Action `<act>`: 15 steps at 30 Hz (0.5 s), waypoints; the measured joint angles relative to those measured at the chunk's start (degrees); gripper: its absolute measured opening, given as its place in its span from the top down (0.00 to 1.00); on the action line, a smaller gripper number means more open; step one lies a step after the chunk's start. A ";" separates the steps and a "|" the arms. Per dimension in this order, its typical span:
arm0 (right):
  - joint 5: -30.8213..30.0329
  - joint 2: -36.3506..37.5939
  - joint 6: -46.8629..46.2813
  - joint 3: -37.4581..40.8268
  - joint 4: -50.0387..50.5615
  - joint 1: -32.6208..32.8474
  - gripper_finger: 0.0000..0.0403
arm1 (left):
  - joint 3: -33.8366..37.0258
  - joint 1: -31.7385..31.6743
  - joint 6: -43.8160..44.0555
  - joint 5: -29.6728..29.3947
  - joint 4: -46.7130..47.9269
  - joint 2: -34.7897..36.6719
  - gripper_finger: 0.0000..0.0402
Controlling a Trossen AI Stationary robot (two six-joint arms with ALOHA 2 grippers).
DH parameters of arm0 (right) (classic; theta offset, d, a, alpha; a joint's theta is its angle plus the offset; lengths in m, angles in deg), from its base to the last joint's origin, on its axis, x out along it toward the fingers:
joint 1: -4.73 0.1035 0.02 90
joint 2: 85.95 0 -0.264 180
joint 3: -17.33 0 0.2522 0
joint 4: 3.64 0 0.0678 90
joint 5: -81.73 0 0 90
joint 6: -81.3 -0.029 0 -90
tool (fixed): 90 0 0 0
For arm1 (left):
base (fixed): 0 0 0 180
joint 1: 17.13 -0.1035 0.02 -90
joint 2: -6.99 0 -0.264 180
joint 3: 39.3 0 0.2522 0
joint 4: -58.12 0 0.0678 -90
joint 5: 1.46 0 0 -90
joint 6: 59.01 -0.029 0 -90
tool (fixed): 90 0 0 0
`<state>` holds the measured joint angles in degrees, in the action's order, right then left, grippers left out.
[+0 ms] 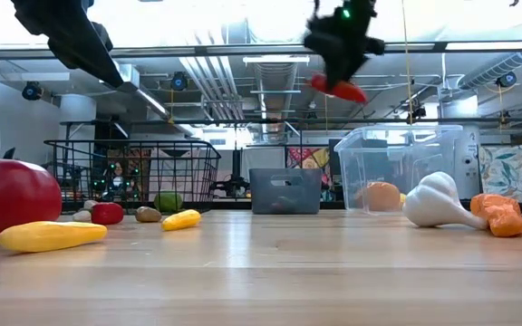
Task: Sort produce into baskets
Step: Put the large red chili pepper into the white bin
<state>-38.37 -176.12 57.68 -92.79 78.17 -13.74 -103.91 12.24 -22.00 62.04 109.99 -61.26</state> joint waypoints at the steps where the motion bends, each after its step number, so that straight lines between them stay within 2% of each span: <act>1: 0.23 0.06 -0.57 0.02 1.70 -2.69 0.63 | 0.00 0.00 -0.03 0.01 0.07 -0.02 0.63; 7: 4.73 -0.26 -1.03 2.10 6.69 -15.26 0.63 | 0.00 0.00 -0.45 0.02 0.76 -0.02 0.63; 15: 6.13 -0.83 1.11 9.26 2.41 -18.98 0.63 | 0.00 0.00 -0.45 0.00 0.76 -0.02 0.63</act>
<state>-32.24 -176.95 58.79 -83.52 80.58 -32.73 -103.91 12.24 -22.45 62.04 110.75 -61.28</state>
